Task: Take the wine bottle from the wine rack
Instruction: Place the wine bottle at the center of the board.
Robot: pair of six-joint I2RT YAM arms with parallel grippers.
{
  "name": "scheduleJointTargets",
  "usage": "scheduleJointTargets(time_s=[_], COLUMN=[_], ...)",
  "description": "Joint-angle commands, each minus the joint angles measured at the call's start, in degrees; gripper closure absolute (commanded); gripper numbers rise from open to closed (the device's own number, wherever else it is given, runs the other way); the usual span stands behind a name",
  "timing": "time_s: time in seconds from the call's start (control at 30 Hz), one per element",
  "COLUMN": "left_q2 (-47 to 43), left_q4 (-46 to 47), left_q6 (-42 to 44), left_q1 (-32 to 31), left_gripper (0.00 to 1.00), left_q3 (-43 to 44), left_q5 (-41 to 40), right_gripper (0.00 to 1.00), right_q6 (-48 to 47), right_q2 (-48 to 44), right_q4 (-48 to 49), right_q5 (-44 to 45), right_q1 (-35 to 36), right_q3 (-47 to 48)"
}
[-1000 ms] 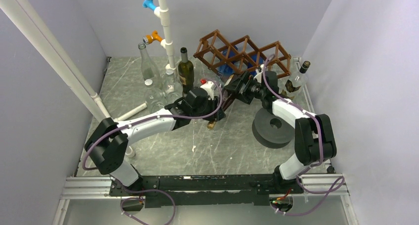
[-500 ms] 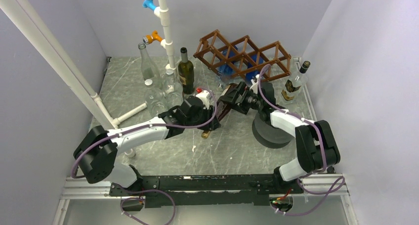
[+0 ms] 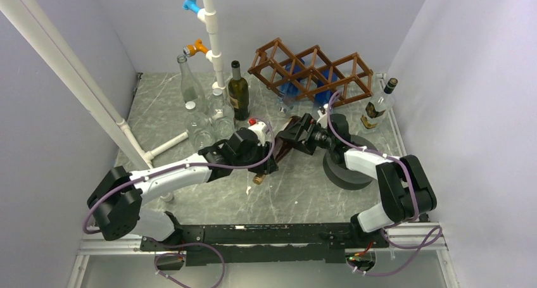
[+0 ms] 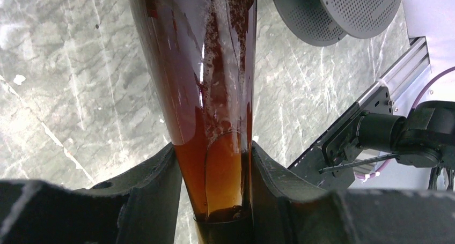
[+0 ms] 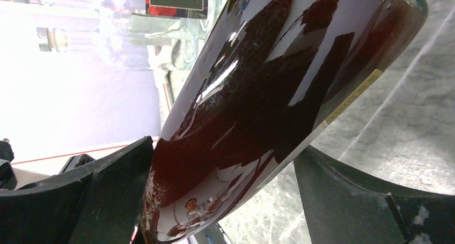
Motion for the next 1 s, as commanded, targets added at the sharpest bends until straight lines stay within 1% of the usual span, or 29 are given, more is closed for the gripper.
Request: scheduleJointTargets(time_s=[0.0,0.33,0.57,0.7,0.83,0.97], left_q2=[-8.0,-9.8,-10.2,-10.6,-10.6,-10.0], left_q4=[15.5,13.1,11.7,12.7,13.9,14.3], left_q6=[1.6,2.1,2.3,2.6,3.4,3.8], left_q1=[-0.1,-0.1,-0.1,-0.1,-0.1,-0.1], left_gripper=[1.00,1.00,1.00,1.00,1.00,1.00], left_q3=[2.7,1.5,0.5,-0.9,-2.2,-2.9], left_q5=[-1.0,-4.4,-6.2,-7.6,-7.2,-6.9], right_gripper=[0.00,0.00,0.00,0.00,0.00,0.00], right_q6=[-1.8,1.4,2.2,6.6,11.6,14.2], right_q2=[-2.7,-2.0,-1.6,-1.2,-0.7,-0.6], right_q4=[9.7,9.5,6.1,7.5,8.4,8.5], right_q5=[-3.3,-1.0,-1.7,-3.3,-4.1,-4.2], right_q1=[1.8,2.2,2.2,2.0,1.9,1.8], right_q3=[-1.4,-3.1,-3.2,-3.7,-3.6,-3.4])
